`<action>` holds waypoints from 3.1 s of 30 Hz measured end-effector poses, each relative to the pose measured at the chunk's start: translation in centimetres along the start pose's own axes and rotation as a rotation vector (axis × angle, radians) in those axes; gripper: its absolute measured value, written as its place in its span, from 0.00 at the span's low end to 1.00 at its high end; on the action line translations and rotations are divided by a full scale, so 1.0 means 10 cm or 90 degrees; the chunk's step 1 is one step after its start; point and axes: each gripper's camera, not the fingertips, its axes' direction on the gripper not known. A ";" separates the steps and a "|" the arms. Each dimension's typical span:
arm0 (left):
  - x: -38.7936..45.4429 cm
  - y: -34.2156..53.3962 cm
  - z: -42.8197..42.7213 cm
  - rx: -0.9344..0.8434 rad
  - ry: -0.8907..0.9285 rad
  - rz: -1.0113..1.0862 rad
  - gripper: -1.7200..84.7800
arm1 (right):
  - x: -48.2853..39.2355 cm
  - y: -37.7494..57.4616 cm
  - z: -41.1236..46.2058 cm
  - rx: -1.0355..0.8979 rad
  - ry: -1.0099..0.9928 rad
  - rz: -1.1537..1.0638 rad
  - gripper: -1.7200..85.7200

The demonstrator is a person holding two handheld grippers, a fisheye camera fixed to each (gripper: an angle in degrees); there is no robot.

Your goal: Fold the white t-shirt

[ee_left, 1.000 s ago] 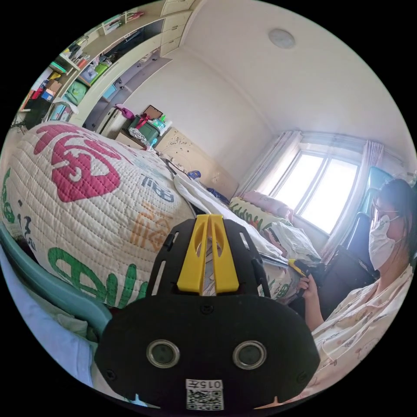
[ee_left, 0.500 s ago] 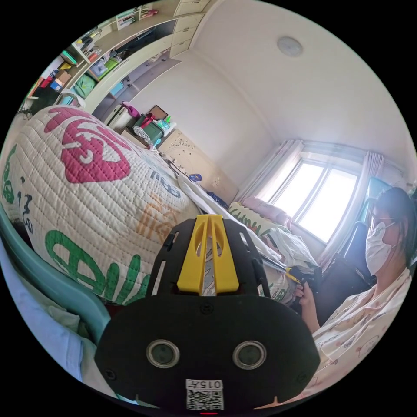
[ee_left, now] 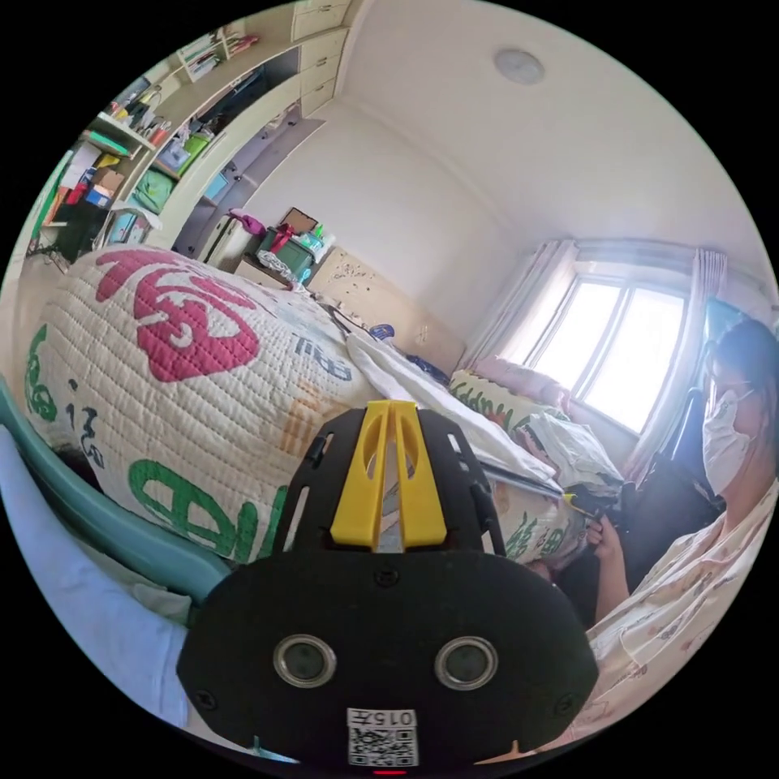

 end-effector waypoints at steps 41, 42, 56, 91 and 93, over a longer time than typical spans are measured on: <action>2.45 0.32 1.12 -0.340 0.214 0.674 0.02 | -2.13 0.27 2.16 -0.164 -0.155 -0.471 0.02; 2.47 0.24 1.16 -0.324 0.208 0.660 0.02 | -2.11 0.15 2.18 -0.155 -0.140 -0.454 0.02; 3.39 -1.38 3.36 -0.193 0.053 0.427 0.10 | -1.94 -3.30 3.93 -0.062 -0.194 -0.274 0.10; 2.80 -3.27 3.75 -0.134 -0.234 0.005 0.09 | 2.41 -4.93 4.35 0.035 0.123 0.334 0.08; 2.74 -3.30 3.59 -0.126 -0.201 -0.009 0.09 | 2.46 -4.92 4.32 0.036 0.056 0.284 0.10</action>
